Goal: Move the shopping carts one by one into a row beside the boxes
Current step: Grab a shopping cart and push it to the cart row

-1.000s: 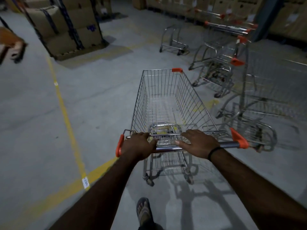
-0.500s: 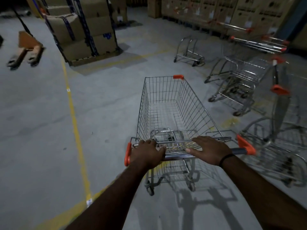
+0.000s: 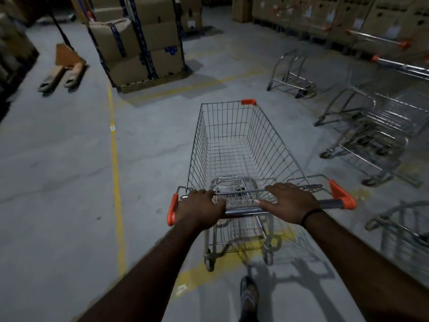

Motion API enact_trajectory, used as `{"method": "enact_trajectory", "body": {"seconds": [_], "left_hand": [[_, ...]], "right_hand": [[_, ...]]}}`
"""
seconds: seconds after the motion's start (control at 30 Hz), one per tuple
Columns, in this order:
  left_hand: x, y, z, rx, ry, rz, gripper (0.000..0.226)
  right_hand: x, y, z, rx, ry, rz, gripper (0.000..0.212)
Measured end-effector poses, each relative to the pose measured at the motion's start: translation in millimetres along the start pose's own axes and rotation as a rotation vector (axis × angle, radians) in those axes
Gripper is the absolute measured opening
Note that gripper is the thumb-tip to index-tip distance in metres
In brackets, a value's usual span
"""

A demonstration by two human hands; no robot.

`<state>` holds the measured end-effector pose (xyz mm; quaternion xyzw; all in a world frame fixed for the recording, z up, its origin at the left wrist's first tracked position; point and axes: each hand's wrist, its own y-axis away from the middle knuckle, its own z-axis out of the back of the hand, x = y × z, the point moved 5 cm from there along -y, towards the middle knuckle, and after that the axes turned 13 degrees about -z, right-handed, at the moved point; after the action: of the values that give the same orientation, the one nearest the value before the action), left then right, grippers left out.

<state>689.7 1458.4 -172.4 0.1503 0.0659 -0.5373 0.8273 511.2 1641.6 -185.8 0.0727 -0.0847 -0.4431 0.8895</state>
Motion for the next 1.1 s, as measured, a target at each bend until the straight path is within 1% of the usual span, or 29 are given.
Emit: {"method": "enact_trajectory", "body": {"seconds": [0.13, 0.23, 0.37, 0.43, 0.57, 0.87, 0.97, 1.1], "left_hand": [[14.9, -63.1, 21.0, -0.009, 0.000, 0.043, 0.067], [26.6, -106.3, 34.5, -0.002, 0.018, 0.084, 0.066], [40.9, -159.5, 50.7, -0.006, 0.038, 0.144, 0.067], [47.9, -183.6, 58.5, -0.012, 0.049, 0.160, 0.067], [64.7, -233.4, 71.0, -0.016, 0.054, 0.208, 0.067], [120.9, -363.3, 104.3, -0.058, 0.059, 0.283, 0.067], [143.8, -411.6, 116.7, -0.061, 0.063, 0.302, 0.067], [168.9, -468.4, 134.7, -0.073, 0.077, 0.320, 0.067]], "right_hand": [[7.5, -80.3, 15.5, 0.014, 0.006, 0.037, 0.119], [13.8, -131.8, 28.5, 0.031, -0.006, 0.075, 0.121], [23.5, -195.1, 47.9, 0.056, -0.011, 0.124, 0.133], [29.3, -220.8, 56.4, 0.061, 0.002, 0.147, 0.135], [39.0, -283.0, 68.7, 0.061, 0.014, 0.179, 0.126], [73.5, -444.2, 95.0, 0.048, 0.035, 0.242, 0.124], [89.0, -498.5, 107.3, 0.066, 0.058, 0.266, 0.112], [109.3, -570.5, 121.4, 0.084, 0.054, 0.287, 0.124]]}}
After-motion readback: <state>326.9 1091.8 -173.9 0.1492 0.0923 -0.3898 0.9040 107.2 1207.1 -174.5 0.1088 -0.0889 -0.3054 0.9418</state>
